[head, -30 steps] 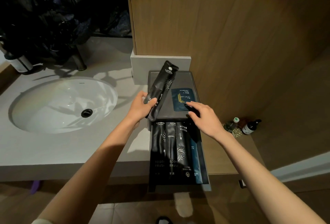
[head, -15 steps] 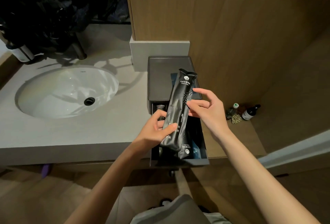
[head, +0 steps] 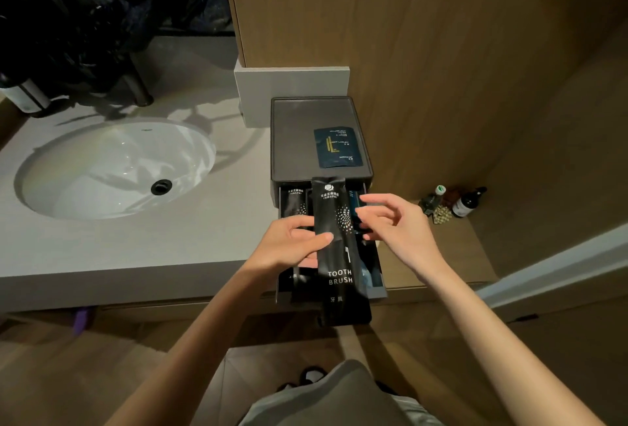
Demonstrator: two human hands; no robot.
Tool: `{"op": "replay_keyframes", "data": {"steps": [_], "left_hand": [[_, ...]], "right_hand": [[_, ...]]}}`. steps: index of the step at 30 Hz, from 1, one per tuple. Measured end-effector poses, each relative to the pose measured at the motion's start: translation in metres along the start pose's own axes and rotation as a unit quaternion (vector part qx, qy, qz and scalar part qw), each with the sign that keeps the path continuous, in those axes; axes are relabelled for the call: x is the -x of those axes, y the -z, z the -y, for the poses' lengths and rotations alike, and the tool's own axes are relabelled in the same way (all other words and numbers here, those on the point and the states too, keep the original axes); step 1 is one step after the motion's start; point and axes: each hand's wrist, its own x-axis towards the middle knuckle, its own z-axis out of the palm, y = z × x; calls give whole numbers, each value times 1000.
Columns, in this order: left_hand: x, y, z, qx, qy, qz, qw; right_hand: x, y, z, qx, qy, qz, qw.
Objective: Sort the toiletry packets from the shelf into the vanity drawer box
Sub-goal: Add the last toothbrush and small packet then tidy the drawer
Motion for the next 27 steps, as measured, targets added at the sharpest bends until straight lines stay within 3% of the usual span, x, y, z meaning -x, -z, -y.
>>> {"op": "replay_keyframes", "data": {"steps": [4,11,22,24,27], "left_hand": [[-13,9,7,-36,69,17,997],[-50,-17,-2,-81,81,1,993],[-91,-40,12,-241,-16,-101,965],[-90,-42,15,-303,-62,-101,946],[-81,-43,16,-413,-153,-132,888]], "right_hand": [[-2,11,-18,190,22,-23,981],[-10,9,-34,195,-51,15,979],[-14,6,-33,182,-73,25,980],[-14,5,-34,188,-70,28,979],[-13,6,-33,194,-63,31,979]]}}
